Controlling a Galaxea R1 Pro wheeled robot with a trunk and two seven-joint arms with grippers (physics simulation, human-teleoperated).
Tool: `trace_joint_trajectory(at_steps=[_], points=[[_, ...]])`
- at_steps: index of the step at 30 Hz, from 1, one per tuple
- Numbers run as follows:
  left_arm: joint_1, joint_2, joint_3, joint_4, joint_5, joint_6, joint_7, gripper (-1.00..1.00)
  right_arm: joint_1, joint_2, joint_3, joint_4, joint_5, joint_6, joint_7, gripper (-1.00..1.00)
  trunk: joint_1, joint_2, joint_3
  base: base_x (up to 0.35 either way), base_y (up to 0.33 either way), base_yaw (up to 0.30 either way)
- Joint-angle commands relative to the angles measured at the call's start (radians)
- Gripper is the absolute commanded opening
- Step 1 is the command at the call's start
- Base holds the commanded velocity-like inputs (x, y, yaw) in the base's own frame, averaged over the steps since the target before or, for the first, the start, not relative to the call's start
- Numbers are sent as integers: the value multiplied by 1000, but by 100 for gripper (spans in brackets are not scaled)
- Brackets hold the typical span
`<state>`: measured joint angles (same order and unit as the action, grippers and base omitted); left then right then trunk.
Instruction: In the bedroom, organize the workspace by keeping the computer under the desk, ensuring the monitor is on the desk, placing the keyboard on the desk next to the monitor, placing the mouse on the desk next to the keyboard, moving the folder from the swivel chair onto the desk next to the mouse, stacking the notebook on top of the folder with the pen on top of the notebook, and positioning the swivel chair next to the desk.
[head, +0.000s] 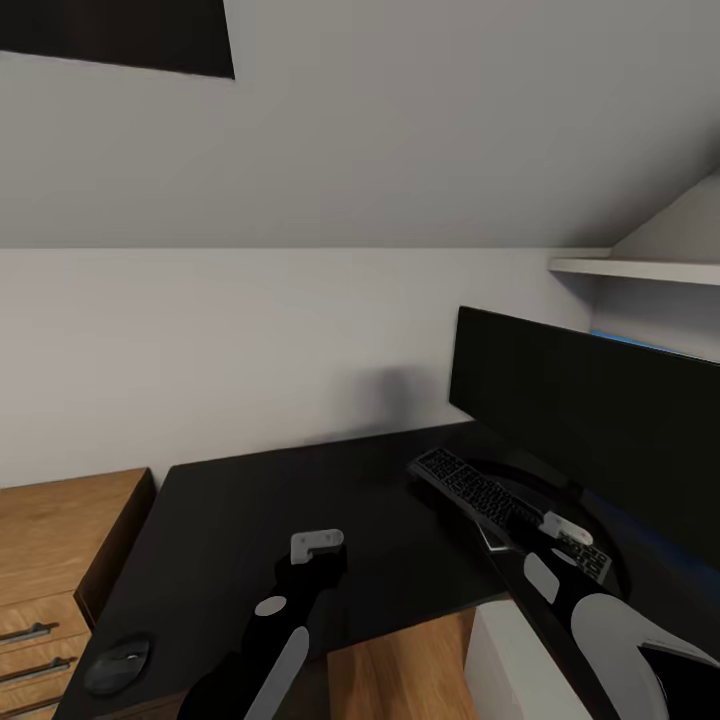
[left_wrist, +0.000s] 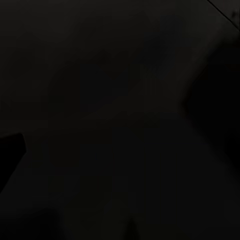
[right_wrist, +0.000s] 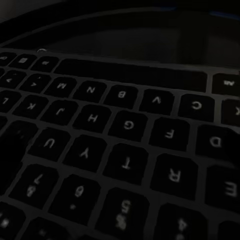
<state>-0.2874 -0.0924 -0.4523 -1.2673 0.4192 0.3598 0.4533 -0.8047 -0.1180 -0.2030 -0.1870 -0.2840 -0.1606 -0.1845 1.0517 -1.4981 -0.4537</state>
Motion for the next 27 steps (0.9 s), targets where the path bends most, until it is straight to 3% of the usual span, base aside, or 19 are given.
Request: trace_joint_trajectory(at_steps=[1, 15, 27], points=[[-1, 0, -2, -1, 9, 2, 8, 100, -1, 0, 1, 5, -13, -5, -1, 100, 0, -1, -1, 0, 0, 0], [-1, 2, -2, 9, 13, 5, 7, 100, 0, 0, 1, 12, -11, -5, -1, 100, 4, -8, -4, -5, 0, 0], [-1, 2, -2, 9, 12, 4, 7, 100, 1, 0, 1, 12, -10, -5, -1, 100, 4, -8, -4, -208, 149, 0]])
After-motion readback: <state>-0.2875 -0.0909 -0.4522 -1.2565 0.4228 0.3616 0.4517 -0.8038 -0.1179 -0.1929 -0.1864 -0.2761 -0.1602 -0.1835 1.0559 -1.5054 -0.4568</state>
